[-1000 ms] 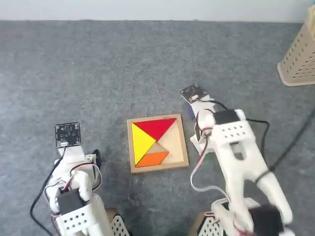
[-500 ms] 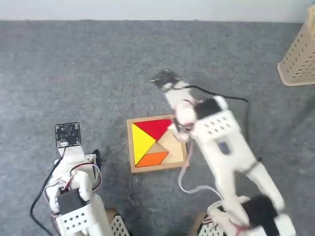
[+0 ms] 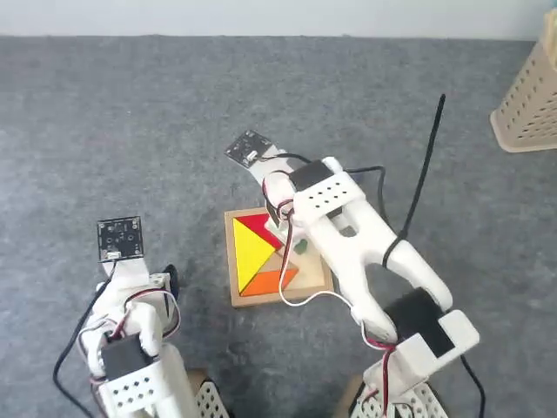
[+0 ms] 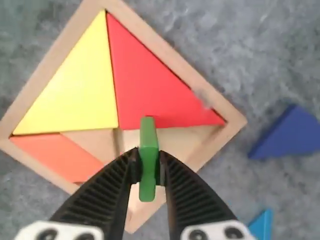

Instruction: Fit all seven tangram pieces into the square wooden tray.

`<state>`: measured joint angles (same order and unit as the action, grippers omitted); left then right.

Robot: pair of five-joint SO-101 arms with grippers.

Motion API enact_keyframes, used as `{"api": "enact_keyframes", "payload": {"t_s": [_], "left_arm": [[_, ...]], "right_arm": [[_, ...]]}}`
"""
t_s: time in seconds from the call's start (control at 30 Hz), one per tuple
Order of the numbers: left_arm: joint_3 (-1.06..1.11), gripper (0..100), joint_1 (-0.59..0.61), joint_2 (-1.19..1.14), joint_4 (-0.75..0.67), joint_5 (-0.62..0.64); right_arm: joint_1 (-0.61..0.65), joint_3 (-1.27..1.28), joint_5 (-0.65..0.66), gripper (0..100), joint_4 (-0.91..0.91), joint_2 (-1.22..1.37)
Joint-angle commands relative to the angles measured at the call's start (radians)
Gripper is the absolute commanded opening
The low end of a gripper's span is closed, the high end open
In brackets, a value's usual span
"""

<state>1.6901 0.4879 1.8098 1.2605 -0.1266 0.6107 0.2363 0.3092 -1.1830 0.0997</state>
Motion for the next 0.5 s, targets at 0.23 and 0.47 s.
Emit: {"api": "enact_keyframes", "payload": {"t_s": [0.23,0.47], "left_arm": [[-0.005,23,-0.006,0.012,0.003,0.009],[-0.005,23,-0.006,0.012,0.003,0.009]], "right_arm": [[0.102,0.002,-0.014,0.6,-0.025,-0.013],[0.084,0.002,-0.071,0.6,-0.051,-0.013]]}}
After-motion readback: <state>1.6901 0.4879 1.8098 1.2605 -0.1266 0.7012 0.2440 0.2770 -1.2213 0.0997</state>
